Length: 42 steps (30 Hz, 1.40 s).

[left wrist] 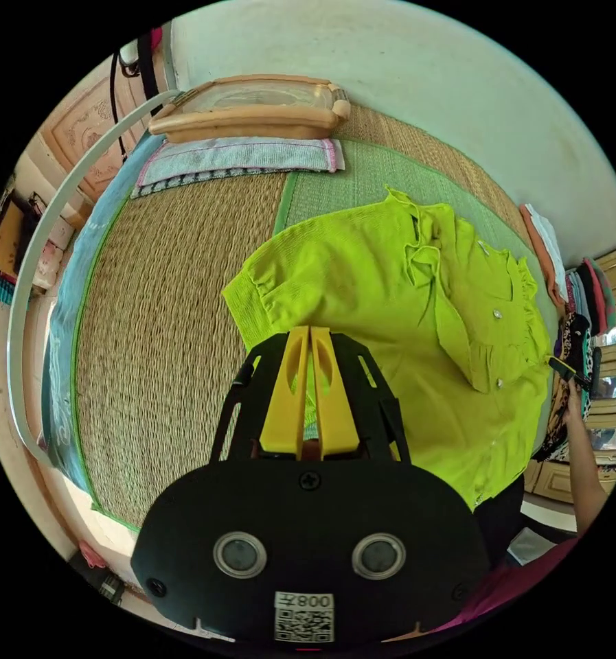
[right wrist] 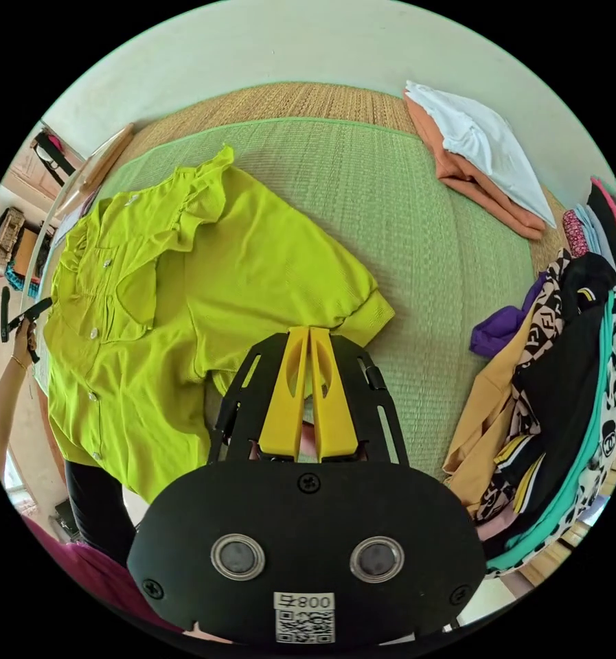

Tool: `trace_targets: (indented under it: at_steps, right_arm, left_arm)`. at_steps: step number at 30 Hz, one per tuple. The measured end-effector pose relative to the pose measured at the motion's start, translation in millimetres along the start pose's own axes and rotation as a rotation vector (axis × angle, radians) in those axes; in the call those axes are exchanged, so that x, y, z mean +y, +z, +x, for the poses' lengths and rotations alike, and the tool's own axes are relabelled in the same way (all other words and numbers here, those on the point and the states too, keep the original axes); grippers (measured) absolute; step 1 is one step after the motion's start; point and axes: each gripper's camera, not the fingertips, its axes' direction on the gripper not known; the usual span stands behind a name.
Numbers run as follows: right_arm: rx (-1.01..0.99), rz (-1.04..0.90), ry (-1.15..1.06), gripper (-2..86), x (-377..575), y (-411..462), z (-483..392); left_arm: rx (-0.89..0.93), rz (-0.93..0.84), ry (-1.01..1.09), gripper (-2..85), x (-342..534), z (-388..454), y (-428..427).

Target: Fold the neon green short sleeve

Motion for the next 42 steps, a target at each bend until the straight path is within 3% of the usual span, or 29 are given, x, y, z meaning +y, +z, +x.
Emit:
trace_targets:
  at_steps: [5,11,18,28,33,39,42]
  right_arm:
    - [-0.137,0.086,0.092,-0.3,-9,-16,17]
    - [-0.220,0.156,0.030,0.0,-53,-14,-26]
    - [-0.121,0.129,-0.040,-0.1,-122,28,-80]
    - [-0.128,0.191,-0.025,-0.3,-182,29,-67]
    - [-0.194,0.231,-0.080,-0.2,-144,7,-67]
    - [-0.092,0.209,0.022,-0.2,-39,20,-30]
    - [-0.214,0.245,0.070,0.0,-30,28,-4]
  left_arm:
    - [0.139,0.141,-0.002,0.2,-17,5,-16]
    - [0.195,0.126,0.071,0.2,-54,35,2]
    - [0.045,0.075,0.203,0.1,-107,81,40]
    - [0.052,0.137,0.142,0.1,-155,87,52]
    - [0.128,0.170,0.171,0.0,-122,81,40]
    - [0.012,0.147,0.208,0.0,-78,67,45]
    - [0.036,0.147,0.152,0.0,-83,62,48]
